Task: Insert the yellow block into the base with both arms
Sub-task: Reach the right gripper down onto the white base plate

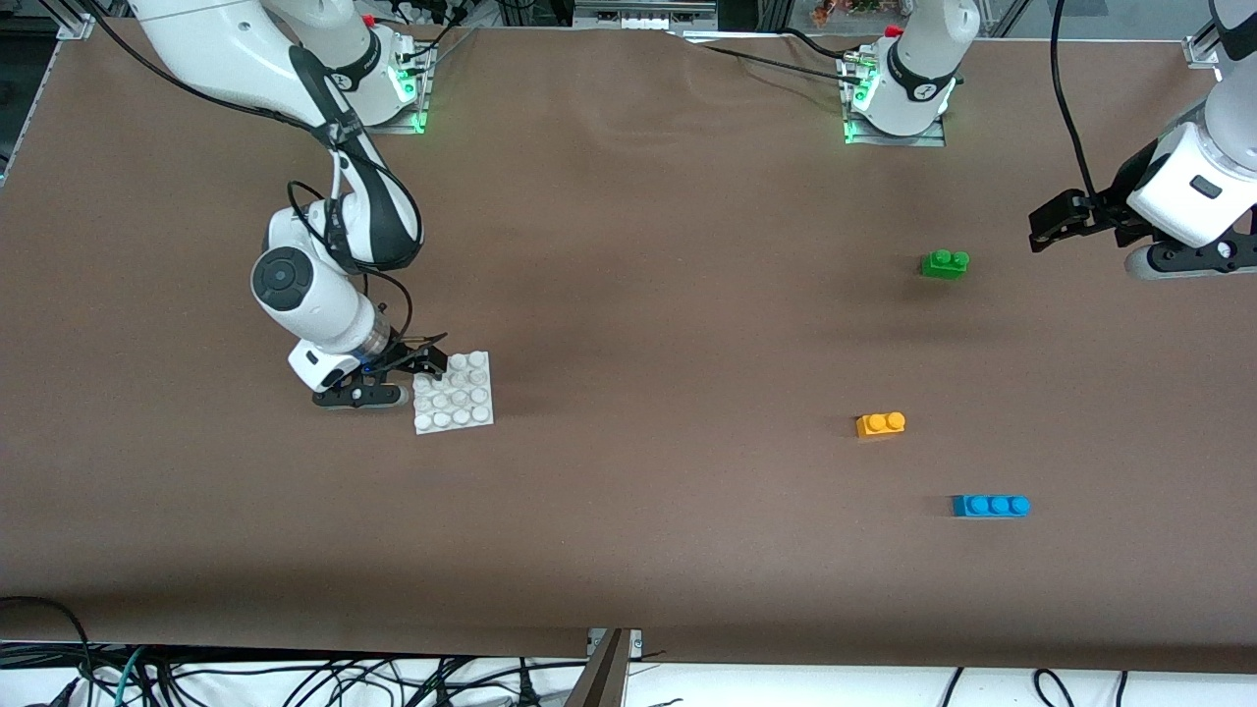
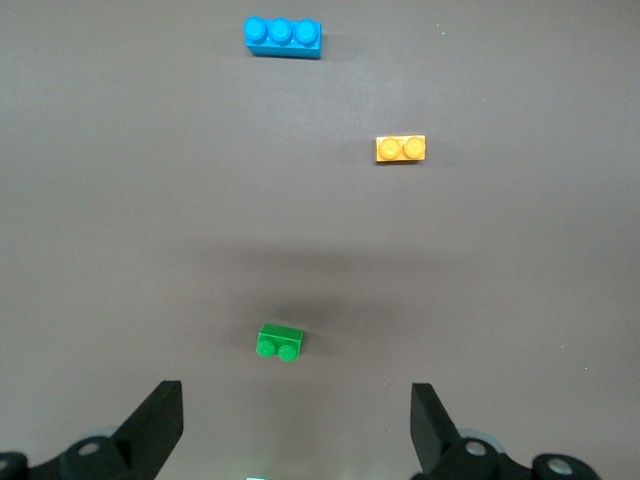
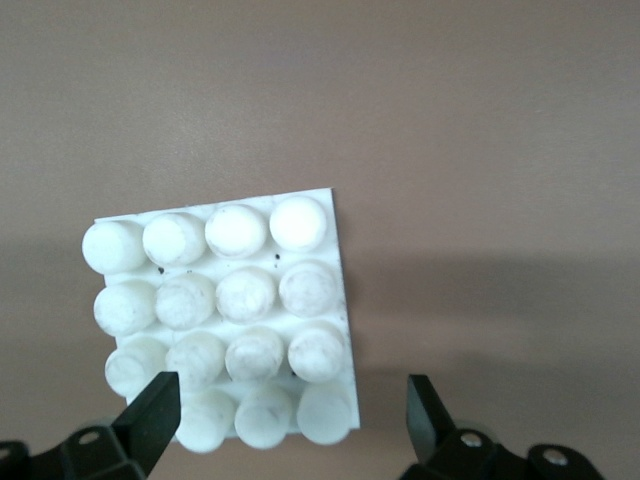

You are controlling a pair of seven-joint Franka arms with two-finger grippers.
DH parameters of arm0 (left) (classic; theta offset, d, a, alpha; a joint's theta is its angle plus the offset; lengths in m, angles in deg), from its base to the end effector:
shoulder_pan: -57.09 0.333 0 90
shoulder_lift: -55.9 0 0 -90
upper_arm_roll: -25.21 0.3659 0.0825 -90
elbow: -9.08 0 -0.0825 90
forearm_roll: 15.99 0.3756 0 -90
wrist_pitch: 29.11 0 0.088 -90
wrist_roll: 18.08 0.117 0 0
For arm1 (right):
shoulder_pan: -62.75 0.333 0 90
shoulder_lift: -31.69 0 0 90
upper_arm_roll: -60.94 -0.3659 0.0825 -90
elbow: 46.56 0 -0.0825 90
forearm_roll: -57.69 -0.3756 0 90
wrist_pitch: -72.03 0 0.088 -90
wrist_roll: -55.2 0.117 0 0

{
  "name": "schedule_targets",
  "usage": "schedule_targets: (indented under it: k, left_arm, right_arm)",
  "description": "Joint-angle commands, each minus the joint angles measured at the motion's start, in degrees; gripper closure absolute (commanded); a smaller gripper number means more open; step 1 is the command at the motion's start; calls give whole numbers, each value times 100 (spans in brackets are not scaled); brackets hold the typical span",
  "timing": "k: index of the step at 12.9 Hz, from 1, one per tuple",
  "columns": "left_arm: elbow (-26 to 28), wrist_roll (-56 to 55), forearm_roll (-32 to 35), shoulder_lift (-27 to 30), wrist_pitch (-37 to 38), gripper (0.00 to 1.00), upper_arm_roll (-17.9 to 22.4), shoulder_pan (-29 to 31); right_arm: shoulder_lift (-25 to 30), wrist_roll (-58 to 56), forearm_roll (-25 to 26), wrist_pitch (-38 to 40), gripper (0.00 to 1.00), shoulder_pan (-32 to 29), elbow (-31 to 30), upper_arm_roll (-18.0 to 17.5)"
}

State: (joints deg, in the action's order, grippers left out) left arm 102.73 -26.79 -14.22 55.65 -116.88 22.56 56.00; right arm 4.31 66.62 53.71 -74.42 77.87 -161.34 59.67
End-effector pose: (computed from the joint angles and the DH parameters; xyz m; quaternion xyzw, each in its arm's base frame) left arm 0.5385 -0.0314 0.6296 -0.9975 -0.0431 0.0515 0.0210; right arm 0.6083 0.1774 0.2639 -0.9989 -0.0137 -0.0302 0.0335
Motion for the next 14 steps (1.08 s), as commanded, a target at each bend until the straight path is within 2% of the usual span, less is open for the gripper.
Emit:
schedule_targets:
  k: [1, 7, 9, 11, 14]
  left_arm:
    - [-180, 124, -133, -72, 128, 0, 19, 4]
    - [-180, 115, -133, -81, 128, 0, 19, 4]
    - [-180, 115, -133, -72, 128, 0, 19, 4]
    - [-180, 115, -133, -72, 128, 0, 10, 4]
    - [-180, 115, -133, -72, 128, 0, 19, 4]
  right_arm:
    - [-135, 98, -68, -356, 0, 0, -44, -49]
    - [-461, 80, -59, -796, 1, 0, 9, -49]
    - [-566, 37, -59, -972, 5, 0, 0, -49]
    - [-610, 10, -59, -1060, 14, -18, 9, -49]
    - [-611, 19, -59, -1069, 35, -9, 9, -49]
